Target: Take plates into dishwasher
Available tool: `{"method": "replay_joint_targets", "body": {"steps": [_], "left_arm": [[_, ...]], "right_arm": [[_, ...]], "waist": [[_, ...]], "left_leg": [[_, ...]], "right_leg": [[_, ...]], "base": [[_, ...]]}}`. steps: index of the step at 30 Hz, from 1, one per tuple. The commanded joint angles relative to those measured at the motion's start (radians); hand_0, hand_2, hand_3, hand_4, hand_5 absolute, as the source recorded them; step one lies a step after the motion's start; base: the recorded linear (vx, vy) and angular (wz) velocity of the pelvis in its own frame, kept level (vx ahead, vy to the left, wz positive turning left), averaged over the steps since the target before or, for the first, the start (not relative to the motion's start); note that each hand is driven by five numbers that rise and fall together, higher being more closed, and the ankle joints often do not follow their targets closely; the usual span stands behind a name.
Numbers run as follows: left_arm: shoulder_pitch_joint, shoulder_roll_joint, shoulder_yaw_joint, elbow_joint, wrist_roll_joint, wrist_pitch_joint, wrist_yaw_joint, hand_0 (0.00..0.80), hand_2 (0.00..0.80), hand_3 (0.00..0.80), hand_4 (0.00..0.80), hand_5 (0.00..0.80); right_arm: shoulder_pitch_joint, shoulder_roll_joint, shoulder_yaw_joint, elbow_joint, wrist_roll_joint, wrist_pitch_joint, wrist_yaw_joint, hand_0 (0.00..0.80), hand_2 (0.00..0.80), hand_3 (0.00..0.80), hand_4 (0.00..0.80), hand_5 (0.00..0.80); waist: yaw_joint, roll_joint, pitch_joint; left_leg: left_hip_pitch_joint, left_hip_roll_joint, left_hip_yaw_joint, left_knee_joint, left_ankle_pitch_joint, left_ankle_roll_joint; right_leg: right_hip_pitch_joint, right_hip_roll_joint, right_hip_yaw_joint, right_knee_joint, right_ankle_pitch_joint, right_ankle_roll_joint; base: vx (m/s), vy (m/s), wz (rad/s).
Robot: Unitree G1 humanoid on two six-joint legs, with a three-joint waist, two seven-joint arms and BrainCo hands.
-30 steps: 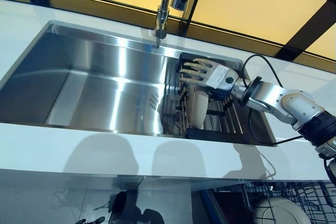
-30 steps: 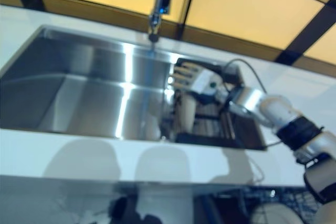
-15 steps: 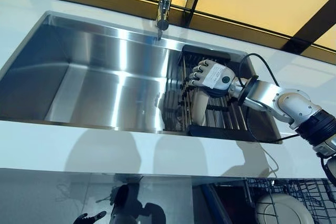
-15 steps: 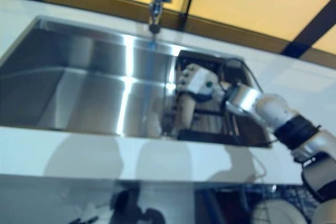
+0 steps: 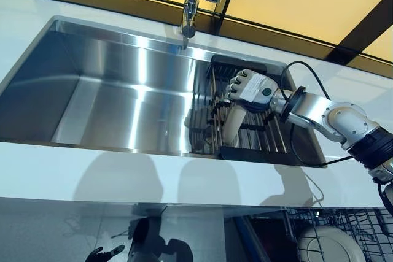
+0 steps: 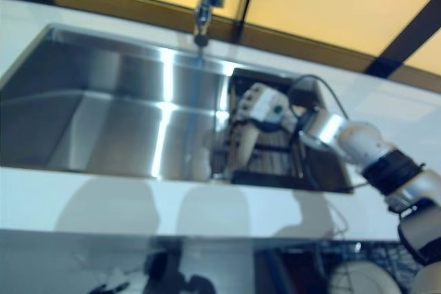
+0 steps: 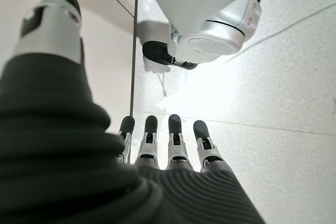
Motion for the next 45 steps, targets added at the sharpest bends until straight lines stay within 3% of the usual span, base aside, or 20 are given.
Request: {"method": "replay_joint_targets", "body": {"steps": [1,15,25,30,37,45], "left_arm": [[0.007,-0.006,-0.024,0.027,-0.015,-0.02,0.011,0.0,0.0,0.0,0.0,0.0],[0.053,-0.02,-0.012,0.028,0.003,-0.027,0.0,0.0,0.0,0.0,0.0,0.0],[0.073,-0.046,-0.01,0.059,0.011,-0.021,0.009,0.0,0.0,0.0,0.0,0.0],[0.076,-0.054,-0.007,0.086,0.015,-0.011,0.011,0.0,0.0,0.0,0.0,0.0],[0.068,-0.054,-0.009,0.097,0.01,0.009,0.004,0.0,0.0,0.0,0.0,0.0],[0.07,-0.053,0.017,0.118,-0.009,0.023,-0.009,0.0,0.0,0.0,0.0,0.0]], "right_arm": [[0.023,-0.071,-0.015,0.028,-0.02,0.036,-0.037,0.8,0.8,0.8,0.8,0.8],[-0.003,-0.197,-0.065,0.086,-0.041,0.062,-0.102,0.8,0.8,0.8,0.8,0.8],[0.0,-0.247,-0.122,0.101,0.027,0.121,-0.128,0.8,0.8,0.8,0.8,0.8],[-0.013,-0.285,-0.152,0.125,0.132,0.228,-0.126,0.8,0.8,0.8,0.8,0.8],[-0.016,-0.346,-0.157,0.202,0.207,0.325,-0.088,0.8,0.8,0.8,0.8,0.8],[0.071,-0.405,-0.217,0.255,0.237,0.367,-0.093,0.8,0.8,0.8,0.8,0.8]], "waist": [[0.033,0.04,-0.055],[-0.006,0.041,-0.135],[-0.032,0.046,-0.185],[-0.054,0.056,-0.213],[-0.09,0.069,-0.237],[-0.138,0.076,-0.246]], "left_leg": [[0.077,-0.025,0.05,-0.032,-0.069,0.045],[0.115,-0.027,0.055,-0.032,-0.077,0.043],[0.152,-0.027,0.062,-0.032,-0.091,0.046],[0.174,-0.032,0.067,-0.032,-0.101,0.049],[0.198,-0.03,0.095,-0.032,-0.112,0.052],[0.237,-0.022,0.141,-0.032,-0.132,0.056]], "right_leg": [[-0.056,0.022,-0.008,0.083,0.014,-0.024],[-0.018,0.026,0.025,0.06,0.019,-0.022],[0.006,0.032,0.053,0.058,0.01,-0.024],[0.015,0.033,0.078,0.059,0.005,-0.023],[0.015,0.027,0.111,0.057,0.012,-0.013],[0.009,0.021,0.151,0.049,0.031,0.001]], "base": [[0.0,0.0,0.0],[0.016,0.009,-0.02],[0.041,0.01,-0.06],[0.029,0.036,-0.07],[0.0,0.03,-0.08],[-0.012,-0.013,-0.18]]}}
